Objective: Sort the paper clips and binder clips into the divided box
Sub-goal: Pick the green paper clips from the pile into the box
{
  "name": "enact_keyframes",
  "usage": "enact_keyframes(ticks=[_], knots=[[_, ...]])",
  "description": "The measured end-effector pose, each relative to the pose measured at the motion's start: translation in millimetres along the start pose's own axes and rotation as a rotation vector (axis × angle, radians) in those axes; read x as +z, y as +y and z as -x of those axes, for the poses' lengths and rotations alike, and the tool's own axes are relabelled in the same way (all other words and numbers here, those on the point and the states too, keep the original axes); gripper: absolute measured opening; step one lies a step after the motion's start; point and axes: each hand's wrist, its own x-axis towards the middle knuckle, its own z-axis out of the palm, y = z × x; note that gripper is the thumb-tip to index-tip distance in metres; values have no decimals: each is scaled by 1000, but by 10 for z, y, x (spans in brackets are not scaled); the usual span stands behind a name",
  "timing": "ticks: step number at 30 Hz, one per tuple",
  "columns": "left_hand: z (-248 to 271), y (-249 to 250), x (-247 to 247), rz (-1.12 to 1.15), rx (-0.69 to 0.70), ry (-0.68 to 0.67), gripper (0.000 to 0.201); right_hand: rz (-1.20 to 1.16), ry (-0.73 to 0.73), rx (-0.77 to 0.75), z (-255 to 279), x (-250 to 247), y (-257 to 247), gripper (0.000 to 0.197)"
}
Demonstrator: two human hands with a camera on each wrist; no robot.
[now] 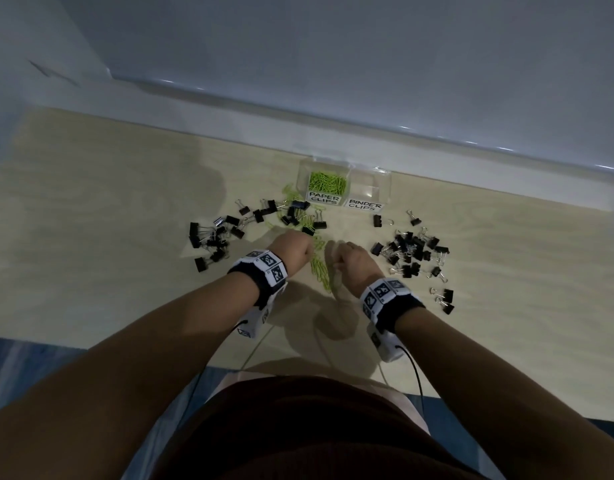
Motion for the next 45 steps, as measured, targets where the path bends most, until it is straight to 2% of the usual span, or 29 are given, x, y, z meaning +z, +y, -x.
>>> enact_keyframes(ticks=[3, 6, 9, 12, 15, 17, 19, 20, 24, 26, 32, 36, 40, 43, 45], knots=[[-38, 12, -202, 145, 2, 44, 11, -257, 120, 182, -136, -139, 77, 15], [-184, 88, -509, 237, -2, 151, 8, -353, 256, 193, -403, -452, 55, 11], [-455, 172, -790, 274, -73, 264, 15, -397, 386, 199, -725, -783, -21, 10], [-700, 253, -963, 288, -118, 321, 14, -346, 419, 205, -973, -991, -88, 14], [-787, 301, -999, 291, -128, 341, 12, -258, 414, 209, -1005, -1025, -115, 19], [-723, 246, -956, 285, -100, 420, 21, -199, 471, 123, -891, -927, -119, 19], [-585, 143, -845, 242, -76, 491, 13, -143, 444, 36, -753, -739, -108, 22], [-516, 81, -750, 212, -75, 482, 8, -129, 396, 15, -698, -639, -101, 23], [-299, -57, -286, 129, -90, 268, 7, -30, 145, 7, -669, -271, -64, 33], [-275, -60, -125, 101, -99, 242, 13, -1, 111, -16, -672, -166, -58, 34], [-348, -49, 34, 66, -97, 313, 24, -83, 182, 35, -492, -105, 28, 21], [-320, -108, 12, 99, -45, 306, 20, -97, 203, 40, -334, -46, 164, 18], [-161, -198, -48, 155, 75, 313, 25, -125, 317, 74, -145, 10, 338, 10], [-8, -296, -116, 121, 101, 291, 26, -145, 448, 57, -1, 36, 499, 7], [103, -394, -162, 109, 102, 331, 25, -156, 529, 70, 67, 28, 617, 8]])
